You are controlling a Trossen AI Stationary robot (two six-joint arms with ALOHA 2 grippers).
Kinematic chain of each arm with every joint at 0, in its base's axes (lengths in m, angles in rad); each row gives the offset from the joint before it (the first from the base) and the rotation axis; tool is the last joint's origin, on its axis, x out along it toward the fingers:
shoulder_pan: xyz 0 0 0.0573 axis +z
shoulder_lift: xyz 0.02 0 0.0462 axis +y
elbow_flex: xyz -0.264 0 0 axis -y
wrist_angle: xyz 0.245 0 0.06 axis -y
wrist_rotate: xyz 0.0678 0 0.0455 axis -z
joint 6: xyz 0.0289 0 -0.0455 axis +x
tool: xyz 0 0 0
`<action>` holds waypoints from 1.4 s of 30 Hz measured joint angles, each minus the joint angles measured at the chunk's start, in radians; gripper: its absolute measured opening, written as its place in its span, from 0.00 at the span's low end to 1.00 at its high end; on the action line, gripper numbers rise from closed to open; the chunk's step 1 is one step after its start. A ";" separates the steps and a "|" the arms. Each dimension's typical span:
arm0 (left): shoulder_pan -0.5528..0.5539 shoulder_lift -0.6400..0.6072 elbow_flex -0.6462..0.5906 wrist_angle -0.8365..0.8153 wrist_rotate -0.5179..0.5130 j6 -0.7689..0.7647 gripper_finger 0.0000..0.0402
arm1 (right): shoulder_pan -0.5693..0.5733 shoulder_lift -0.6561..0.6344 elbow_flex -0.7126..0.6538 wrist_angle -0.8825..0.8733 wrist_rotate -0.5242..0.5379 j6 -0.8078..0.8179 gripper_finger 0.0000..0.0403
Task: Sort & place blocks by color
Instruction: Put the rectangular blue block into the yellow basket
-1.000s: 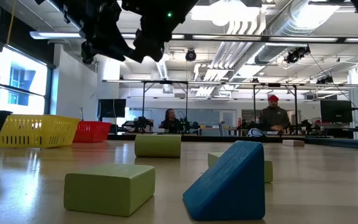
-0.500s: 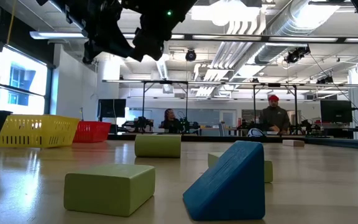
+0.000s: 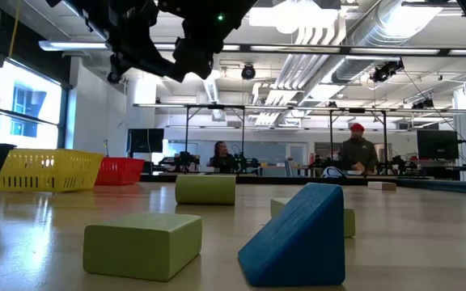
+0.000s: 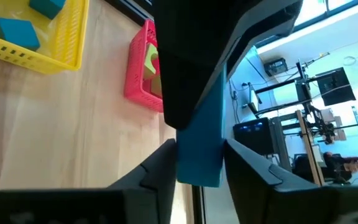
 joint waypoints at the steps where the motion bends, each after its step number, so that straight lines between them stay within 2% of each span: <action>1: -0.001 0.000 0.000 -0.007 0.000 0.002 0.14 | 0.000 0.000 0.000 0.000 -0.003 0.003 0.31; 8: -0.010 0.000 0.001 -0.143 -0.027 0.023 0.14 | -0.001 0.000 0.000 -0.024 0.016 0.071 0.38; 15: -0.060 -0.015 0.003 -0.300 -0.058 -0.020 0.13 | -0.002 0.004 0.000 -0.067 0.093 0.123 0.39; 23: -0.131 -0.033 0.000 -0.561 -0.117 -0.111 0.11 | 0.001 -0.002 0.002 -0.103 0.095 0.203 0.39; 27: -0.177 -0.037 -0.001 -0.626 -0.142 -0.168 0.11 | -0.001 -0.002 0.002 -0.106 0.112 0.206 0.39; 29: -0.206 -0.042 -0.001 -0.648 -0.139 -0.191 0.11 | 0.000 -0.002 0.002 -0.111 0.154 0.206 0.39; 34: -0.282 -0.042 -0.001 -0.682 -0.139 -0.252 0.11 | 0.000 -0.004 0.002 -0.176 0.338 0.206 0.39; 38: -0.336 -0.043 -0.014 -0.681 -0.153 -0.291 0.11 | -0.001 -0.017 0.001 -0.252 0.406 0.260 0.39; 42: -0.381 -0.044 -0.095 -0.630 -0.156 -0.341 0.11 | -0.002 -0.028 0.001 -0.346 0.434 0.325 0.39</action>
